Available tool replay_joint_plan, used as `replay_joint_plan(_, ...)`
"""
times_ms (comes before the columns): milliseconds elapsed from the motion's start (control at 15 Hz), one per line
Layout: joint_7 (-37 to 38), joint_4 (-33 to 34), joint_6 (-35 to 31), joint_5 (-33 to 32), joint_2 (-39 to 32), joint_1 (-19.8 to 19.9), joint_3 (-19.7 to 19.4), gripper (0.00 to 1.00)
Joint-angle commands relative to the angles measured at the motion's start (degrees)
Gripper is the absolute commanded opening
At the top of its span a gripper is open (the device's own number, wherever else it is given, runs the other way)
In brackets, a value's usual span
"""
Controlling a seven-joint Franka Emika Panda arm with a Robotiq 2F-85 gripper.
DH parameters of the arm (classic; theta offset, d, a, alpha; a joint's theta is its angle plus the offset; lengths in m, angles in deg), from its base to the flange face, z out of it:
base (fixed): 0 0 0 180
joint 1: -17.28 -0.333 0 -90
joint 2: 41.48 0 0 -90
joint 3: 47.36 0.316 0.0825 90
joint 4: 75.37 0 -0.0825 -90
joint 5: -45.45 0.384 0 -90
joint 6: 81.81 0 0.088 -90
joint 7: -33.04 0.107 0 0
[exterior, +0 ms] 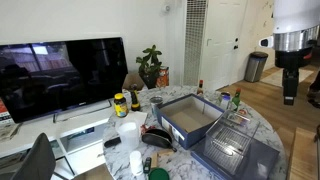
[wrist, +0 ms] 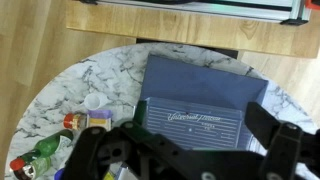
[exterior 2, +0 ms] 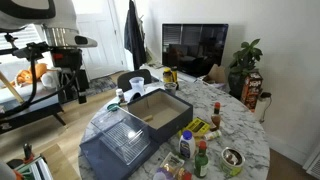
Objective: Pick up the crisper drawer and put it in the shoe box, pick up the frost cold cup and put it in the crisper drawer that is in the shoe box
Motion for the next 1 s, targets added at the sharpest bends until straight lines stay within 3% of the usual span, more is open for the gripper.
replay_joint_plan(0,0.56,0.11,0.19,-0.52,-0.14,-0.94,-0.84,1.0)
replay_joint_plan(133,0.56,0.11,0.18,-0.52,-0.18,-0.94,-0.84,1.0)
replay_joint_plan(333,-8.16,0.06,-2.35,-0.85,-3.47,-4.44,-1.54,1.0)
replay_joint_plan(933,-32.82,-0.25,-23.04,-1.48,-18.69,-9.24,-7.36,1.0)
